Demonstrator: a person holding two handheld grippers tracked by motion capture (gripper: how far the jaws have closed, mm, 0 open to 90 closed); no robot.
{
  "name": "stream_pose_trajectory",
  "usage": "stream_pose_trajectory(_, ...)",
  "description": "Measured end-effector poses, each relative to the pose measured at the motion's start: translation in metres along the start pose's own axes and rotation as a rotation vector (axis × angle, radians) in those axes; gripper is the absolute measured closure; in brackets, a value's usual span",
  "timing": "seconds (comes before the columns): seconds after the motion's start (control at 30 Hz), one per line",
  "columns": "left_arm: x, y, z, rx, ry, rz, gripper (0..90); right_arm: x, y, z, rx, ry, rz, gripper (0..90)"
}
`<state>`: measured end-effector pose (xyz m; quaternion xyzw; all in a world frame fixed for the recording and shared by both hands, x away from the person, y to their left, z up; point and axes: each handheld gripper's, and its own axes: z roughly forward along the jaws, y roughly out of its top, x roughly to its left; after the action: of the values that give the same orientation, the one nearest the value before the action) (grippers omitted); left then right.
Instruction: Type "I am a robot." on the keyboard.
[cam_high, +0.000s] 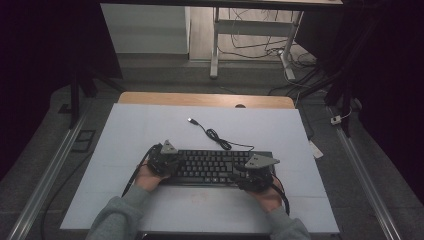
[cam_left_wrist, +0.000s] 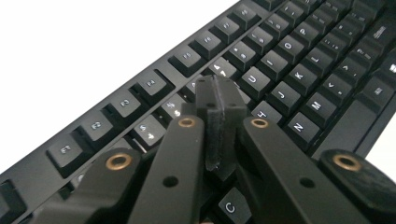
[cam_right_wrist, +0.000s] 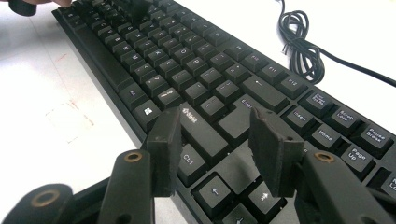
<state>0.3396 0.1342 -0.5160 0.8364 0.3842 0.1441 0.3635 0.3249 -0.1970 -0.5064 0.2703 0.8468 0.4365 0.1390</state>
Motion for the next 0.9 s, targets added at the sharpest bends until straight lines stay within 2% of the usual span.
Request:
stream_pose_trajectory(0.07,0.002,0.000,-0.004,-0.012,0.002,-0.012,88.1,0.000,0.000,0.000,0.005,-0.001,-0.002,53.8)
stream_pose_trajectory(0.17,0.004,-0.001,-0.011,-0.026,-0.001,-0.030,82.4,-0.001,0.000,0.001,0.007,-0.001,-0.001,53.1)
stream_pose_trajectory(0.37,0.007,-0.006,-0.025,-0.042,0.022,-0.055,59.6,-0.001,0.000,0.001,0.015,-0.005,-0.008,52.7)
stream_pose_trajectory(0.5,0.006,-0.010,-0.031,-0.032,0.035,-0.058,49.9,-0.002,0.000,0.002,0.022,-0.011,-0.009,52.5)
stream_pose_trajectory(0.9,0.005,-0.019,-0.043,-0.013,0.018,-0.075,40.1,-0.005,-0.001,0.002,0.027,-0.010,-0.005,52.2)
